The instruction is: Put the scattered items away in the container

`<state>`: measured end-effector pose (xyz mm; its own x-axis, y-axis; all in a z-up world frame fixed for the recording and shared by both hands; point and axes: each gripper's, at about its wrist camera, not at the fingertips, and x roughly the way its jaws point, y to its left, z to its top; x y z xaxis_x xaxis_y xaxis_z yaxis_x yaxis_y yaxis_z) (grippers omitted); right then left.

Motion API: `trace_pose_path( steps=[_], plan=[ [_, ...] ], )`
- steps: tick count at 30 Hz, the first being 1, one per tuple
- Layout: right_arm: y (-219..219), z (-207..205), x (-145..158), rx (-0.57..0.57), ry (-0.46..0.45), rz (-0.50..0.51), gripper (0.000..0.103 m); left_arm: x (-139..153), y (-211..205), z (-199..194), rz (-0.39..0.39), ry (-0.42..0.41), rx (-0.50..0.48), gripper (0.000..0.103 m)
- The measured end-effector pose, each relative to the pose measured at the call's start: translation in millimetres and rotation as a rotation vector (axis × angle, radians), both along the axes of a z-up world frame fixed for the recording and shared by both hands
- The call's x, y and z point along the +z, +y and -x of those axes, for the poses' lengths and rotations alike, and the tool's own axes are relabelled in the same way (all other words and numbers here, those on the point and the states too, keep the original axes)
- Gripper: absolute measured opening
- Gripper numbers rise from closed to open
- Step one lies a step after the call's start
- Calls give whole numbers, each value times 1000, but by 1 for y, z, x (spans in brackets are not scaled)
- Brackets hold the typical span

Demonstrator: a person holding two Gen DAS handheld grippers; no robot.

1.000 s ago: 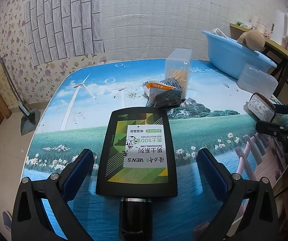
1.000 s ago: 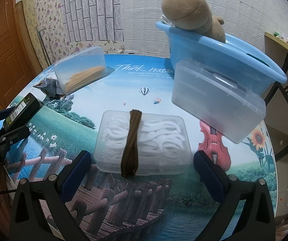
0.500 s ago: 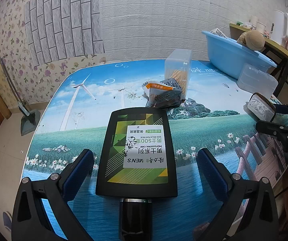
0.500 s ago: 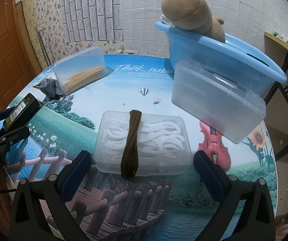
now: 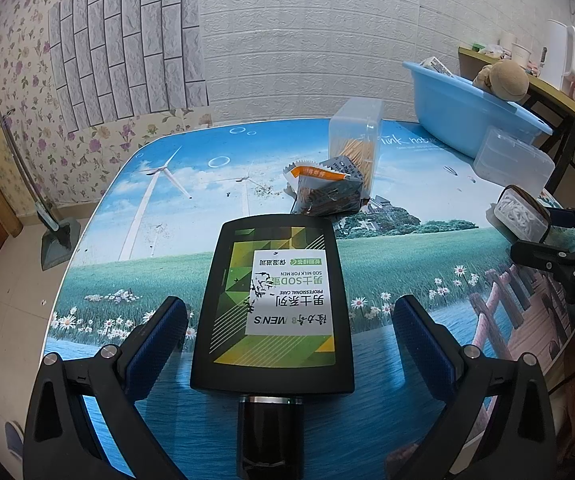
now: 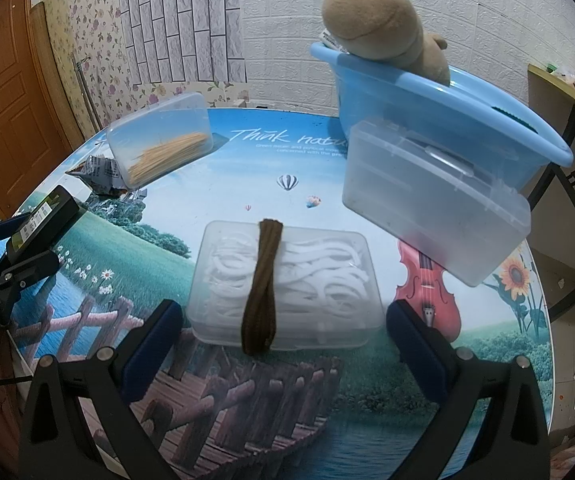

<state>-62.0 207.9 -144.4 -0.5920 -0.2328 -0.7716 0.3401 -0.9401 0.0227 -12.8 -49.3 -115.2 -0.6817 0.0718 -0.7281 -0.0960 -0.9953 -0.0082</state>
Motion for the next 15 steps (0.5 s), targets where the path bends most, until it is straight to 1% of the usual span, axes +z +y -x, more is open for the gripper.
trace_pose_path(
  steps=[15],
  plan=[
    [0,0,0,-1,0,-1,103,0,0,-1,-2,2,-1,103]
  ],
)
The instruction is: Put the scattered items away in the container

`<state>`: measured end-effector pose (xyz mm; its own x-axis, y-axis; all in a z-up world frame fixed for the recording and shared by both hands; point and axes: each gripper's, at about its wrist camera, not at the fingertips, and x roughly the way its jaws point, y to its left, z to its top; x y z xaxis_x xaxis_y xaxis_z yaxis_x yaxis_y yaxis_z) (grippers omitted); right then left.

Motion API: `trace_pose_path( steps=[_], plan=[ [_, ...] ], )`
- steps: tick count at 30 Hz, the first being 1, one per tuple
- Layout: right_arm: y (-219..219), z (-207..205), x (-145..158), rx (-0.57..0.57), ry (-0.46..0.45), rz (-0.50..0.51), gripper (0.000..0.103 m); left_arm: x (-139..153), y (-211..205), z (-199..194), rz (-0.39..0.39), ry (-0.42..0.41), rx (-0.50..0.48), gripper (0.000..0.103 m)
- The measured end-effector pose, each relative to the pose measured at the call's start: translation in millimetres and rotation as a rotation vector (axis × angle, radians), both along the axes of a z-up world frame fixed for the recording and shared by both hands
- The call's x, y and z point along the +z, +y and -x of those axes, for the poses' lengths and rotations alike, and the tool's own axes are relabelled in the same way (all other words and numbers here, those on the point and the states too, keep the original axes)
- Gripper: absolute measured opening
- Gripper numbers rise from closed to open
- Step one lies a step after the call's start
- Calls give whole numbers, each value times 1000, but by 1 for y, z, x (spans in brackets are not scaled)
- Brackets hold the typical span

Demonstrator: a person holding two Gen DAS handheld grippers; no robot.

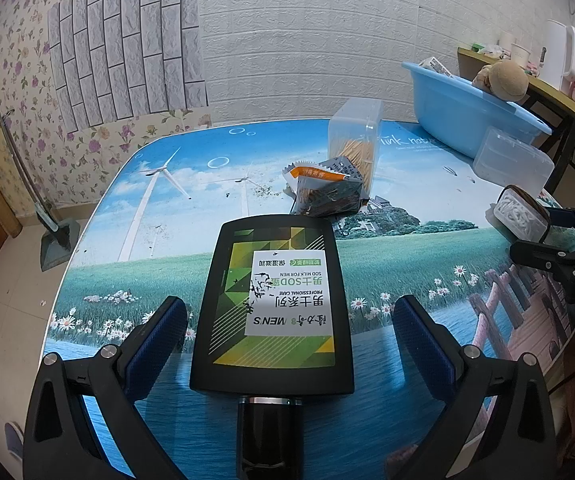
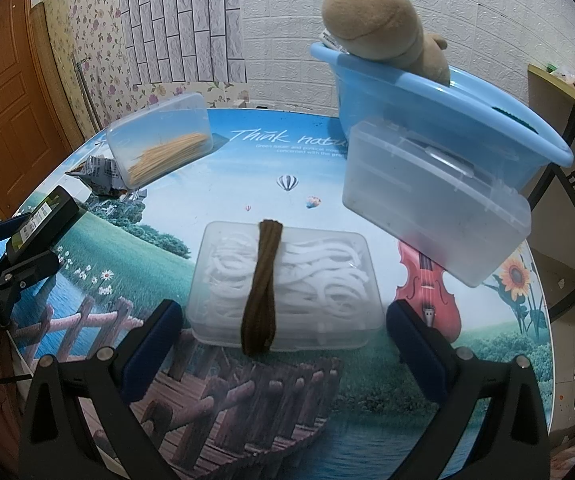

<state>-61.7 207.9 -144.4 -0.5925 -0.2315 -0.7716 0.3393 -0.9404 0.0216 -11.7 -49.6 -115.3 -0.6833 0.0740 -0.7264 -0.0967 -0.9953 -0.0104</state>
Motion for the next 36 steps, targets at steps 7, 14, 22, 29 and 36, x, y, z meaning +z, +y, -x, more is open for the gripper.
trace_pose_path(
  steps=[7,14,22,29,36],
  plan=[
    [0,0,0,-1,0,0,103,0,0,2,-1,-8,-8,103],
    [2,-2,2,-2,4,1,103,0,1,2,-1,1,-12,103],
    [2,-2,2,2,5,2,103,0,1,1,-2,4,-6,103],
    [1,-2,2,2,10,3,103,2,3,-1,-1,12,-28,91],
    [0,-2,2,1,11,3,103,5,2,-2,-7,37,-29,62]
  ],
)
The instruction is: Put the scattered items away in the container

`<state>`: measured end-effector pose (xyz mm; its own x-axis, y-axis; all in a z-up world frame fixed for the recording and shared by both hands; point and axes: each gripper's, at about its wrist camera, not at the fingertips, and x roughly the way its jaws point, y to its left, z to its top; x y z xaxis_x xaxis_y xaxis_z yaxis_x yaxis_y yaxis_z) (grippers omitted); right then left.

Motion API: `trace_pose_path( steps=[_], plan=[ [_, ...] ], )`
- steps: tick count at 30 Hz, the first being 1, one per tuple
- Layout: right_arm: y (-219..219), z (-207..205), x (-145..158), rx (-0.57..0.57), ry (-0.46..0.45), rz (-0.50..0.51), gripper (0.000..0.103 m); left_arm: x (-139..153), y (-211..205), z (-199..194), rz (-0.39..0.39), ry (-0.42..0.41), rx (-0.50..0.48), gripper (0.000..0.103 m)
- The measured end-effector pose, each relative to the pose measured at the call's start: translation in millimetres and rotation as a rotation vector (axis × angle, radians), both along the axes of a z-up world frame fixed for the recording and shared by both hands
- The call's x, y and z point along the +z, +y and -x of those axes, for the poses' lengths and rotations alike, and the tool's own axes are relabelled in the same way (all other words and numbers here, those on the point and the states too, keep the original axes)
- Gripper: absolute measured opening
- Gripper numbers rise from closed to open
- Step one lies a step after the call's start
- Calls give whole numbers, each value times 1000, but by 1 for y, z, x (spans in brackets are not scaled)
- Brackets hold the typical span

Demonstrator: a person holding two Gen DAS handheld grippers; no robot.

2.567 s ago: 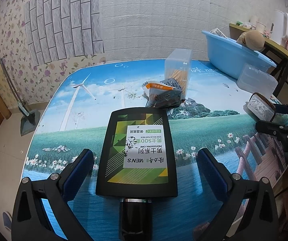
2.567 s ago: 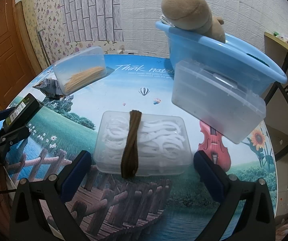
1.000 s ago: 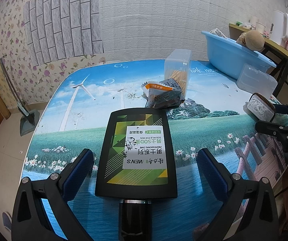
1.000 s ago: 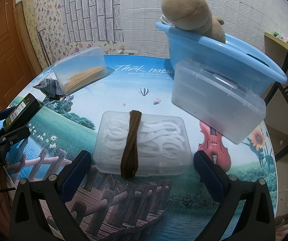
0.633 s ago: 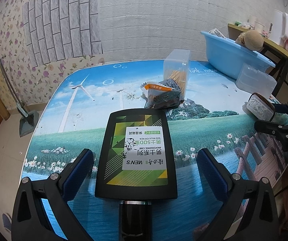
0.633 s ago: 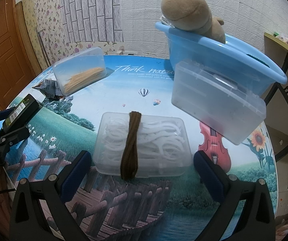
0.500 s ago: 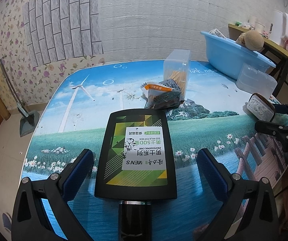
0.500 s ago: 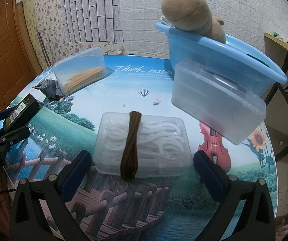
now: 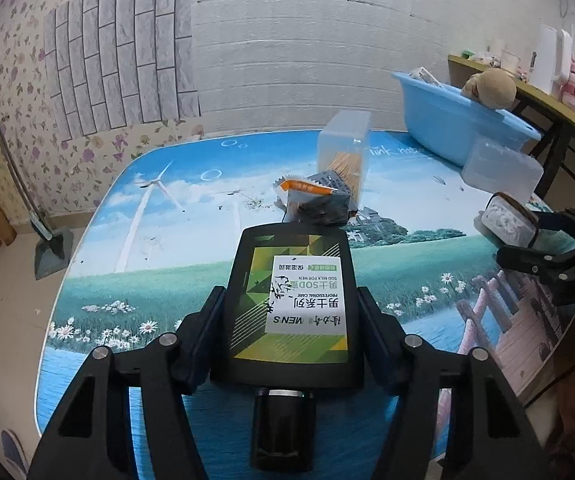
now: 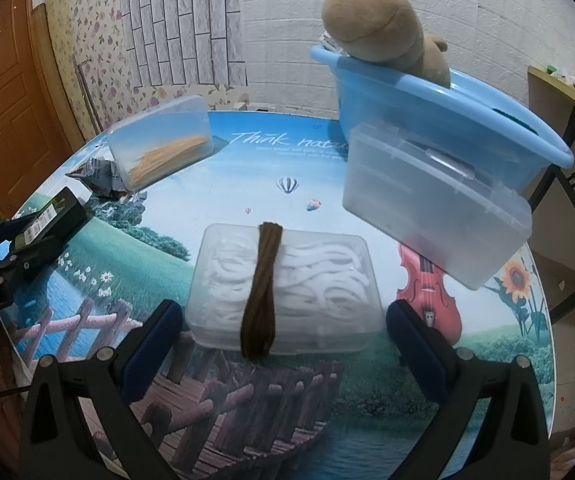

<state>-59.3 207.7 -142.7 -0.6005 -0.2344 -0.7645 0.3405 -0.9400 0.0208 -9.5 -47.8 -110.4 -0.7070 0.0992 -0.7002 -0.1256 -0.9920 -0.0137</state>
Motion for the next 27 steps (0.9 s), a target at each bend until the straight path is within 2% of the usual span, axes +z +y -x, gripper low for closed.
trace_pose_path(
  steps=[8,10,11,17,21,27],
  plan=[
    [-3,0,1,-8,-26,-10,101,2,5,-2,10,-15,-16,62],
    [-1,-3,3,-10,-6,-2,83,3,7,-2,20,-17,-20,62],
    [-1,-3,3,-8,-2,0,82,3,8,-2,24,-19,-20,62],
    [1,-5,7,20,5,27,81,12,5,-2,-14,-18,1,62],
    [0,-15,24,44,79,28,81,27,3,-5,-41,2,7,62],
    [4,-21,51,62,123,80,81,59,12,-6,-62,59,-15,62]
  ],
)
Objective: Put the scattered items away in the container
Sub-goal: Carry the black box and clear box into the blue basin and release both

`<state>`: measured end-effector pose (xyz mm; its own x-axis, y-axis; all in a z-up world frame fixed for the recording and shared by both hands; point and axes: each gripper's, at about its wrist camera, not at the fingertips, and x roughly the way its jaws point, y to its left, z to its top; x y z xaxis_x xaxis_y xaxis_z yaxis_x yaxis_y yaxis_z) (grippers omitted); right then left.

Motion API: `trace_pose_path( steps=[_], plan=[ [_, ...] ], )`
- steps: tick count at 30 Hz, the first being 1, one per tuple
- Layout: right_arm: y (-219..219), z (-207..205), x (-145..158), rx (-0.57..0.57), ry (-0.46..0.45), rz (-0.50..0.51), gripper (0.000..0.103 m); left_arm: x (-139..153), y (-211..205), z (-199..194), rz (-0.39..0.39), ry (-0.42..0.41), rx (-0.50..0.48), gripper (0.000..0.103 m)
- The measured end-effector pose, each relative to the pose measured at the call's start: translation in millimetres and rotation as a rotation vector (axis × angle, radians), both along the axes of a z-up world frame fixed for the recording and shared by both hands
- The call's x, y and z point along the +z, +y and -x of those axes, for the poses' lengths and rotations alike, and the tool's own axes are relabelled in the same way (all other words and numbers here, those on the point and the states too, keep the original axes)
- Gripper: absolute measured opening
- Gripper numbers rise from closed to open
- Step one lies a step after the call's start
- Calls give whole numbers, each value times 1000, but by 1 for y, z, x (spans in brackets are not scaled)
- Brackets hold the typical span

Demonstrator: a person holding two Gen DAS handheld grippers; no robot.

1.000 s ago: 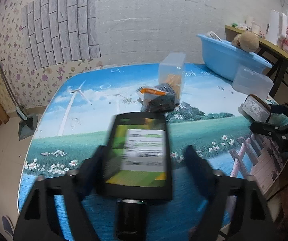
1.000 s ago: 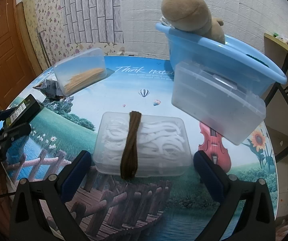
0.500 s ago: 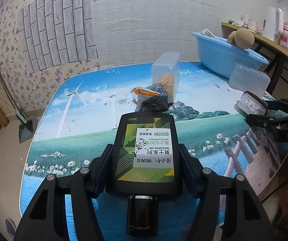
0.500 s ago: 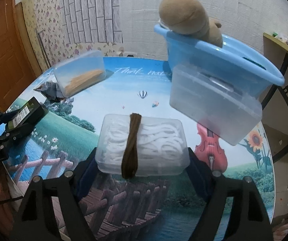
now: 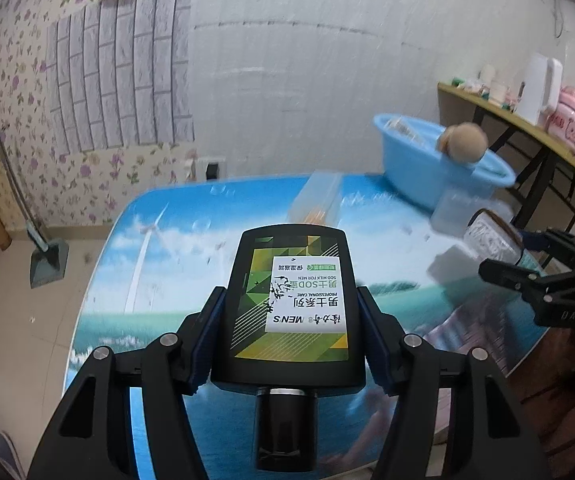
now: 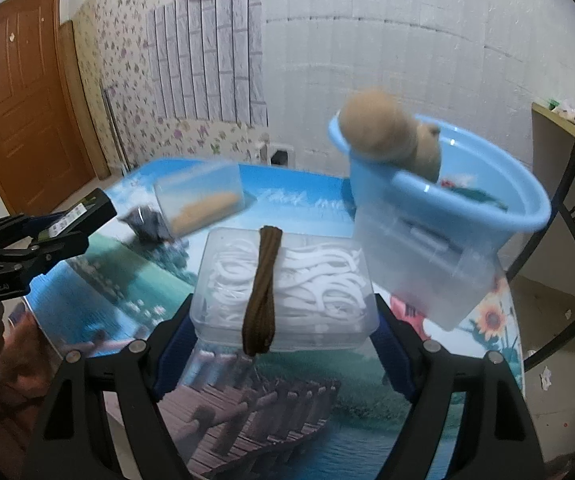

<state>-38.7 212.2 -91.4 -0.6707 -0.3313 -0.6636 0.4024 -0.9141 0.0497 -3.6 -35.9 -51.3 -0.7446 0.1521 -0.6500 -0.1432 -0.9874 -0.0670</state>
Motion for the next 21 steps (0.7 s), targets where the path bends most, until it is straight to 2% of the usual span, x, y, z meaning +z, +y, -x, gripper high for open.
trace_pose_path(
  steps=[3,5,12,14,18,21],
  plan=[
    [11,2,15,-14,-11,66,81,16,11,5,-4,24,-29,62],
    [19,4,25,-40,0,72,81,27,23,11,-9,45,-61,62],
    [56,23,57,-135,82,-2,81,48,69,42,-33,76,-173,62],
    [73,29,64,-164,95,6,81,51,86,55,-36,78,-211,62],
    [98,49,70,-212,109,-22,81,53,119,76,-29,81,-279,62],
    [107,59,69,-206,101,-12,81,54,143,92,-19,83,-328,62]
  ],
)
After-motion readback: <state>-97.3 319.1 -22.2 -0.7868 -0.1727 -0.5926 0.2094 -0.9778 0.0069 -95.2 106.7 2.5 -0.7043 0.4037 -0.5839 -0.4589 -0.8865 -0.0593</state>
